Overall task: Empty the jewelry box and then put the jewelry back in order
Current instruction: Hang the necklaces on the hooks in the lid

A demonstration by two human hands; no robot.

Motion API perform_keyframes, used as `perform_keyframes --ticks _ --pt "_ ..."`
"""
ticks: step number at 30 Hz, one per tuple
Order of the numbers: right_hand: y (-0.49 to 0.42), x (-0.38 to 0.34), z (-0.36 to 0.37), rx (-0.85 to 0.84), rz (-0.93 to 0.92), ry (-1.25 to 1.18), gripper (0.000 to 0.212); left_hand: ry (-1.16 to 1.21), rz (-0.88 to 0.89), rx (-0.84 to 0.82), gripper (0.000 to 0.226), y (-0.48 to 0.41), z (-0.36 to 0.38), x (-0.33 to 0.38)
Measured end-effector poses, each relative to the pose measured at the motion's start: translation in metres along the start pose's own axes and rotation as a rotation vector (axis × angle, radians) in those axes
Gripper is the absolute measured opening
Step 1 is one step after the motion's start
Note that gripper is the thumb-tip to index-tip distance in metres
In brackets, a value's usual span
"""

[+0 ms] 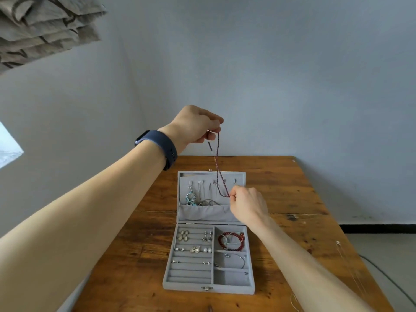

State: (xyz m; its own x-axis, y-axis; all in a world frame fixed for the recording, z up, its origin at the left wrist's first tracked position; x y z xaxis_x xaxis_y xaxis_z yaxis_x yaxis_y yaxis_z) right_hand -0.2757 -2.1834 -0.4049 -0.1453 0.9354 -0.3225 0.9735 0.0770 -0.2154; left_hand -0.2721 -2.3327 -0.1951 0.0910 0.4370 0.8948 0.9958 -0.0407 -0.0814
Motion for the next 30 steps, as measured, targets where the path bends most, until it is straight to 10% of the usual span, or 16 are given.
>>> perform_keyframes --ticks 30 --pt "-0.005 -0.006 0.011 -0.136 -0.145 -0.041 0.018 -0.453 0.269 -0.083 0.015 -0.020 0.051 0.000"
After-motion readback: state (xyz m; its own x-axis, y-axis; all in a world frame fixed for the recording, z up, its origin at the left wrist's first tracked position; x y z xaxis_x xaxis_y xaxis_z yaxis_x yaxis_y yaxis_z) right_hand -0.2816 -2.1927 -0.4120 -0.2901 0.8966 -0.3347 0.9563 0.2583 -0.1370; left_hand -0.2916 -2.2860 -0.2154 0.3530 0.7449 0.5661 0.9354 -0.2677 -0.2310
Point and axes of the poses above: each hand's wrist, its own y-axis away from the middle knuckle, its own z-axis out of the palm, x = y × z, the point moved 8 cm from there along -y, towards the middle knuckle, and after that the axes turned 3 degrees about y, right-handed, at the moved point
